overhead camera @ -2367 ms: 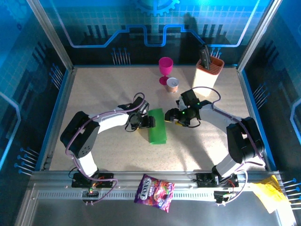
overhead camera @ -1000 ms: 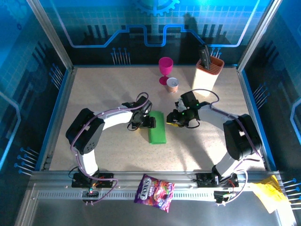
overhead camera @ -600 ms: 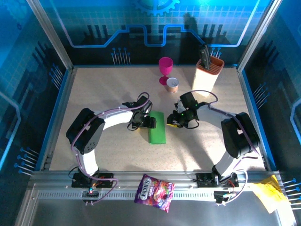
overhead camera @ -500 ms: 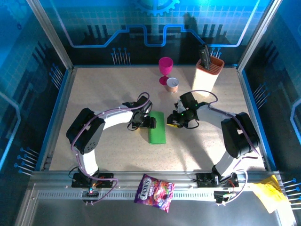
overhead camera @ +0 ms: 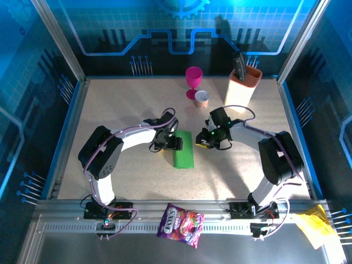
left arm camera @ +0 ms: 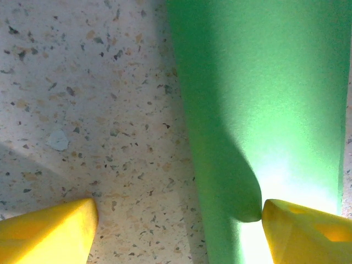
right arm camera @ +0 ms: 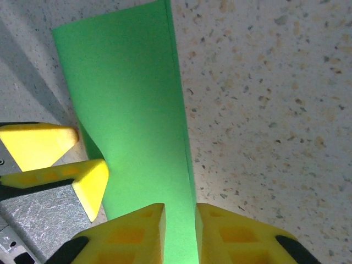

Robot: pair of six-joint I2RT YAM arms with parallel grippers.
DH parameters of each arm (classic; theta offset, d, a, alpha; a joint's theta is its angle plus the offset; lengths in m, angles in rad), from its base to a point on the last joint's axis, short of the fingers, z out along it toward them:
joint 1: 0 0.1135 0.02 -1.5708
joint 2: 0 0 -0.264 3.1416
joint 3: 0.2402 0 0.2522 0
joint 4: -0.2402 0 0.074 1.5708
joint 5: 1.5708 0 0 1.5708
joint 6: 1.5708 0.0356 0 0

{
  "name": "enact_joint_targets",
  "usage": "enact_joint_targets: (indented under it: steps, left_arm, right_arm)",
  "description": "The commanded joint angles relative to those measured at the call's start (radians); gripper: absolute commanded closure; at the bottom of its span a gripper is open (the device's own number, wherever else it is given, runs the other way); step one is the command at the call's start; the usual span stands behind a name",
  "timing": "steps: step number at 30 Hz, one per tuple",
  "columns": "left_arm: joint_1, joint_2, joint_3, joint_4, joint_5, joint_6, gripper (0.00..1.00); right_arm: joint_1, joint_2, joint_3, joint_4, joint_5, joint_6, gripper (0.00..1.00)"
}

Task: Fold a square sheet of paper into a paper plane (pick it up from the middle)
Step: First fold the square sheet of paper in half at the center of the table, then hold the square sheet of paper at the center of the table.

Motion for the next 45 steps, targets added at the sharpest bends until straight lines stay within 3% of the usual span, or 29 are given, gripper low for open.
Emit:
enact_joint_targets:
  steps: [1,8,45]
  left_arm:
    - [-0.009,0.042,0.020,0.001,0.028,0.024,0.20]
    - [-0.009,0.043,0.017,0.003,0.027,0.023,0.20]
    - [-0.009,0.069,0.031,0.006,0.027,0.017,0.20]
  right_arm:
    - [0.027,0.023,0.023,0.024,-0.028,0.013,0.82]
    - [0.062,0.055,0.039,0.037,-0.044,0.015,1.00]
    - [0.105,0.192,0.090,0.048,-0.045,0.002,1.00]
